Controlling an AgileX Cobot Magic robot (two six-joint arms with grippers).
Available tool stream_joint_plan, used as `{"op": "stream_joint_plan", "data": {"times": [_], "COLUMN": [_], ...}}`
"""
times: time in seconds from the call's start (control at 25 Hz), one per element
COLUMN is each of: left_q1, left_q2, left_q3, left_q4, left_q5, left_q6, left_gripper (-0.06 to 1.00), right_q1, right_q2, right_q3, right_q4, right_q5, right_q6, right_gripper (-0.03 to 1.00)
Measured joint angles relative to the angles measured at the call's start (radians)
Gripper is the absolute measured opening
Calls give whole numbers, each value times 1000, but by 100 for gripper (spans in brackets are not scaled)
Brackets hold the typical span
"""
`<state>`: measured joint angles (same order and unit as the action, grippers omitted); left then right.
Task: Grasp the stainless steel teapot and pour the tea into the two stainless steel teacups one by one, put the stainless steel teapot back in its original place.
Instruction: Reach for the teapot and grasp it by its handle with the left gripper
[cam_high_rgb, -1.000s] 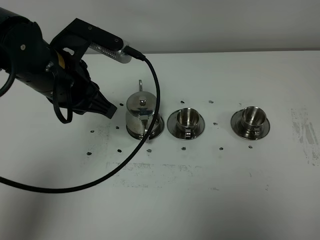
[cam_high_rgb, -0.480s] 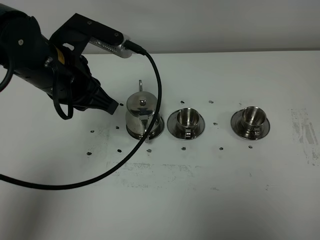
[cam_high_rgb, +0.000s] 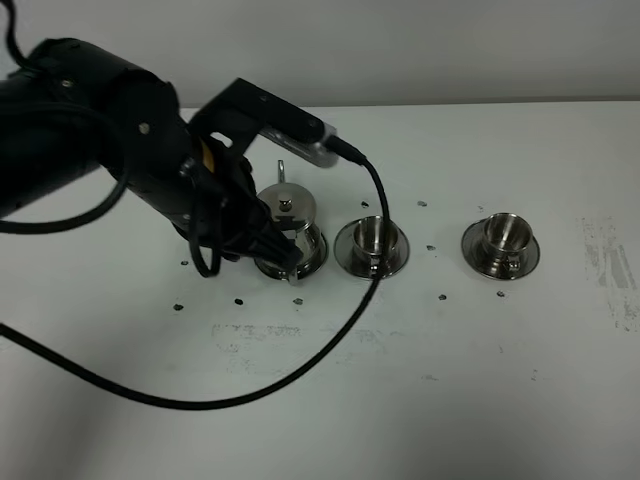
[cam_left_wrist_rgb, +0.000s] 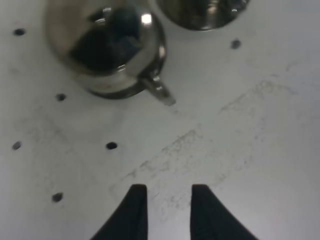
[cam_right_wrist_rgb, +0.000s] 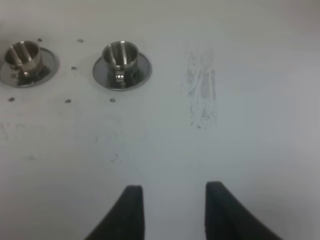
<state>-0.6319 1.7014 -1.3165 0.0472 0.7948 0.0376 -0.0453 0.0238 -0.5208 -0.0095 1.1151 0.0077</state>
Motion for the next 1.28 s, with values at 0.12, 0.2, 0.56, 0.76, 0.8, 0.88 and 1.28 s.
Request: {"op": "stream_joint_plan", "data": {"times": [0.12, 0.2, 0.56, 0.76, 0.8, 0.88, 1.28], "left_q1": [-37, -51, -64, -64, -64, -64, -65], "left_q2": [50, 87, 205, 234, 242, 257, 312], "left_q3": [-1, -1, -1, -1, -1, -1, -1], "left_q4": [6, 7, 40, 50, 51, 51, 89], "left_q5": [-63, -105, -229, -278, -291, -314, -405], "left_q6": [0, 0, 1, 4, 4, 3, 1], "left_gripper": [22, 22, 30, 39, 39, 40, 40], "right_q1": [0, 0, 0, 0, 0, 0, 0], "right_q2": [0, 0, 0, 0, 0, 0, 0], "right_q3": [0, 0, 0, 0, 0, 0, 0], "right_q4": [0, 0, 0, 0, 0, 0, 0], "right_q5": [0, 0, 0, 0, 0, 0, 0], "right_q6": [0, 0, 0, 0, 0, 0, 1], "right_gripper": [32, 32, 32, 32, 32, 32, 32]}}
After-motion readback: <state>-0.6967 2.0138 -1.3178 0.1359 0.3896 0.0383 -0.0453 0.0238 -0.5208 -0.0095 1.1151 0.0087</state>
